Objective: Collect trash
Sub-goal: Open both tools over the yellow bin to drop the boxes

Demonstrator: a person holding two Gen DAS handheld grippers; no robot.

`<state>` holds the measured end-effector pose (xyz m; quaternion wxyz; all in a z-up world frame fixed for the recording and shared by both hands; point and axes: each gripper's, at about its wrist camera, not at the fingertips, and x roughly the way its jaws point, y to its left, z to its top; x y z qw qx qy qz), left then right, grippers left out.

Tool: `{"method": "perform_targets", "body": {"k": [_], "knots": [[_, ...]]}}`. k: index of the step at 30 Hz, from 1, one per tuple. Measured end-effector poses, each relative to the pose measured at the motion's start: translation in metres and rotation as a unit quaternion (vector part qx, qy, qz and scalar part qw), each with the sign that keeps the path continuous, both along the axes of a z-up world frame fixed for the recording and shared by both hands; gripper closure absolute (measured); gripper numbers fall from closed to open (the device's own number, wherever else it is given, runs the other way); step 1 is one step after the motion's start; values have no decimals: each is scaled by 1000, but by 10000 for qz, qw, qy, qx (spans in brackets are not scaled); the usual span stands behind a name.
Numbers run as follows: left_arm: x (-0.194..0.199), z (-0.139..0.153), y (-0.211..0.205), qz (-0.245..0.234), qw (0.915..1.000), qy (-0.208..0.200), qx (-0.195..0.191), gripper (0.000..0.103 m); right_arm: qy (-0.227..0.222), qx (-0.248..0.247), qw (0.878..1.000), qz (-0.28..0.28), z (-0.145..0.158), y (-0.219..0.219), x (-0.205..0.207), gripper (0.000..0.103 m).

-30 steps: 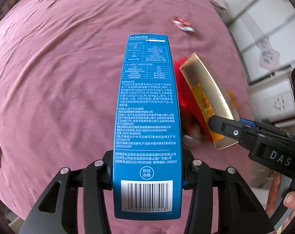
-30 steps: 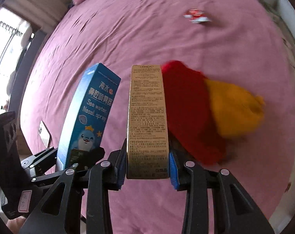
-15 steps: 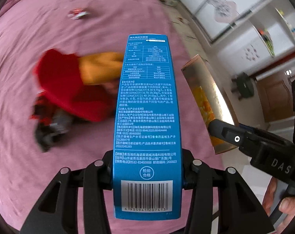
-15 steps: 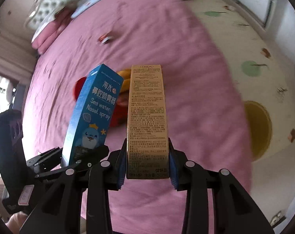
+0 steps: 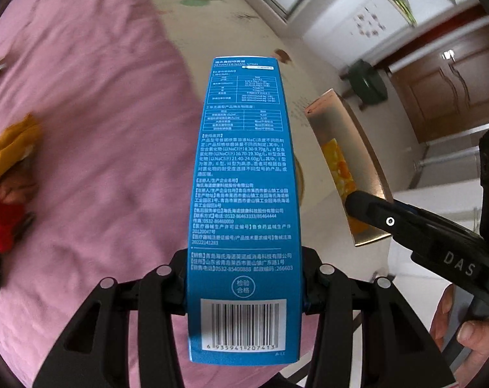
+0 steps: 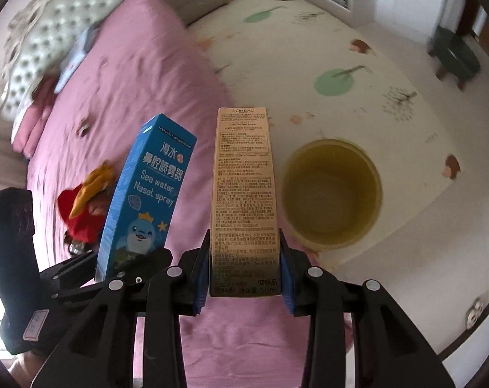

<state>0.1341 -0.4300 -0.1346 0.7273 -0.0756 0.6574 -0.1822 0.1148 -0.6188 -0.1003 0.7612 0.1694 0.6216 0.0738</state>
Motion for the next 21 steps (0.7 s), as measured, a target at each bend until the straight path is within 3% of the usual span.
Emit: {"method": "perform_targets", "body": {"k": [10, 11, 12, 13, 14, 21], "knots": [[22, -33, -92, -745, 9970, 171, -100, 57, 120, 182, 9967, -786, -27, -82, 7, 66], [25, -34, -98, -787, 9967, 169, -117, 57, 104, 215, 9959, -877, -27, -91, 9, 54], [28, -35, -102, -819, 9965, 152, -84, 43, 101, 207, 9953, -936, -27, -96, 11, 37], [28, -34, -103, -838, 9964, 98, -19, 21, 70, 180, 9947, -1006, -26, -103, 11, 36], [30, -33, -105, -835, 9965, -26, 72, 16, 38, 132, 9941, -1073, -26, -111, 13, 36], [39, -33, -101, -787, 9966, -61, 247, 15, 51, 116, 9930, -1172, -27, -124, 23, 38]]}}
